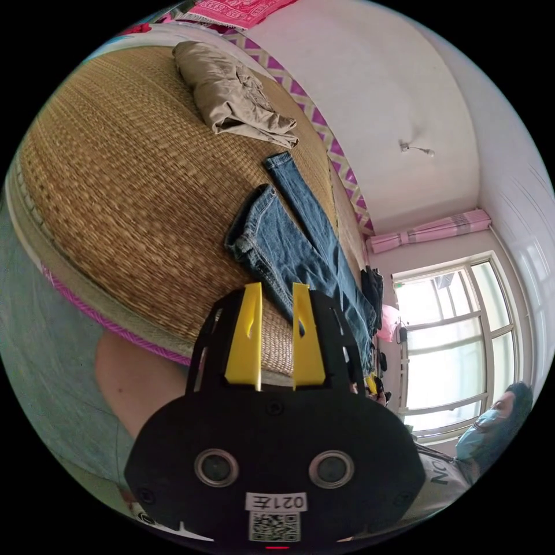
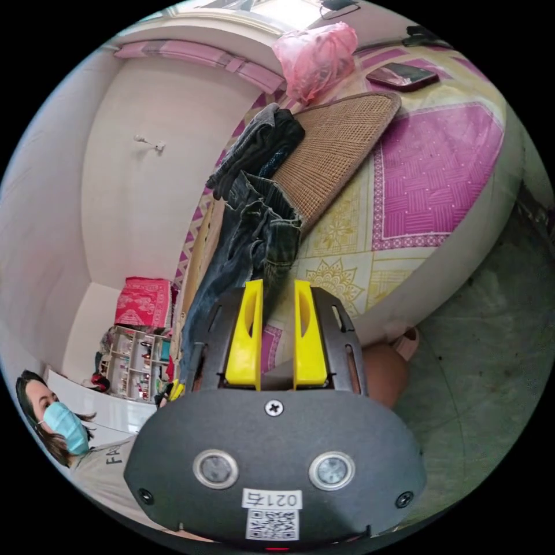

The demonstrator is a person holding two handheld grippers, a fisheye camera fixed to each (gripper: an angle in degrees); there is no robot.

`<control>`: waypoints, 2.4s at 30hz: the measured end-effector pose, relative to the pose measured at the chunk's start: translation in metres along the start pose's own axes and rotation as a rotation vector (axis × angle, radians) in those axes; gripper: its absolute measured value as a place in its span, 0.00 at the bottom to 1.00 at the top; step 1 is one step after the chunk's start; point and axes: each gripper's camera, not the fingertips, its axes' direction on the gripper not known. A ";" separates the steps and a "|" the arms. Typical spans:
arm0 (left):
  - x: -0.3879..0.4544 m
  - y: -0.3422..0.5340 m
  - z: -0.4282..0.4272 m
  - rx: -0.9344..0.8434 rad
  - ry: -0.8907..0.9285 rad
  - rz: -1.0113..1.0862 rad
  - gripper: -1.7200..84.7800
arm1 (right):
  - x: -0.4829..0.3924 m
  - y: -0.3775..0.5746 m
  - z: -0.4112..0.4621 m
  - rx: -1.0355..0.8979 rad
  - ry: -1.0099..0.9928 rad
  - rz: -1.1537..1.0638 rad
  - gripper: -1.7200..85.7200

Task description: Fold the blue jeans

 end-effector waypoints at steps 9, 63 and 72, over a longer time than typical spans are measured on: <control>0.002 -0.015 -0.004 -0.008 0.038 0.012 0.01 | 0.001 -0.042 -0.012 -0.039 -0.090 -0.032 0.03; 0.093 -0.189 0.124 -0.303 -0.059 0.572 0.01 | -0.321 0.088 0.319 -0.591 0.340 -1.358 0.01; -0.004 -0.183 0.067 -0.007 0.157 -0.061 0.17 | -0.315 0.105 0.290 -0.382 0.293 -1.252 0.01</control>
